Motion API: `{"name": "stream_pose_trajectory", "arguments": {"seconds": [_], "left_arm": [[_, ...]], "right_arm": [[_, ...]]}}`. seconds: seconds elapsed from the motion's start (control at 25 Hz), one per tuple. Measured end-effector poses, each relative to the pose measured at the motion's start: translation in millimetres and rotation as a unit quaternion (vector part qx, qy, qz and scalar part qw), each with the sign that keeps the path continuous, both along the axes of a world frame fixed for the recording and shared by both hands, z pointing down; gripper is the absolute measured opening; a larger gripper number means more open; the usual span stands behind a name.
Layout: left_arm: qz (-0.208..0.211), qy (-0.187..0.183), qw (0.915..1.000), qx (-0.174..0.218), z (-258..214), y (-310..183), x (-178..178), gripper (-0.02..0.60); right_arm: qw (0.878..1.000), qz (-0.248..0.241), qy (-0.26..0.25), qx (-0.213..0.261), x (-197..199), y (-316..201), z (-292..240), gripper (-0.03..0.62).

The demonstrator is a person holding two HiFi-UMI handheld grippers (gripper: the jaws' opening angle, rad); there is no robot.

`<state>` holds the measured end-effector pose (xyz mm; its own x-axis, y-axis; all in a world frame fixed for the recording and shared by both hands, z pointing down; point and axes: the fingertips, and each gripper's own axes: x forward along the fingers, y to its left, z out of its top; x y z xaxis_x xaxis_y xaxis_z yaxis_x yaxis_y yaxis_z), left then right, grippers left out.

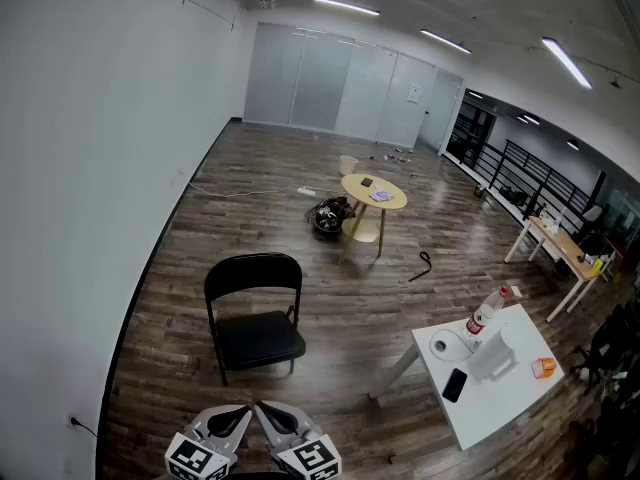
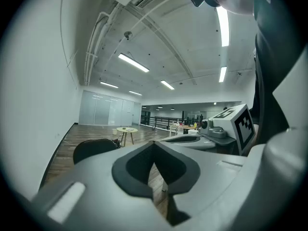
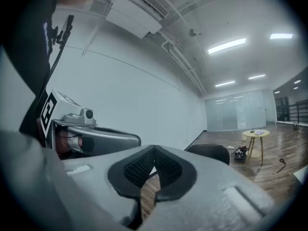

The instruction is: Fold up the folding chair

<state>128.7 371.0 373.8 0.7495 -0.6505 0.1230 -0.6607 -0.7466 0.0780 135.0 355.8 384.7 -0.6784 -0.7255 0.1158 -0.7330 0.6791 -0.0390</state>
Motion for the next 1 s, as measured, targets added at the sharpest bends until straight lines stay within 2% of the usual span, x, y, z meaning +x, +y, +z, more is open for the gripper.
{"name": "stream_pose_trajectory", "arguments": {"seconds": [0.28,0.48,1.0], "left_arm": [[0.000,0.001,1.0000,-0.002,3.5,3.4,1.9,0.000],[-0.001,0.008,1.0000,-0.002,2.1,3.4,0.2,0.000],[-0.007,0.005,1.0000,-0.004,3.1,3.4,-3.9,0.000]], "right_arm": [[1.000,0.000,-0.002,-0.001,1.7,3.5,3.5,-0.002],[0.999,-0.002,-0.032,0.010,2.5,4.7,-3.8,0.000],[1.000,-0.010,-0.026,-0.005,-4.3,4.3,1.6,0.000]]}}
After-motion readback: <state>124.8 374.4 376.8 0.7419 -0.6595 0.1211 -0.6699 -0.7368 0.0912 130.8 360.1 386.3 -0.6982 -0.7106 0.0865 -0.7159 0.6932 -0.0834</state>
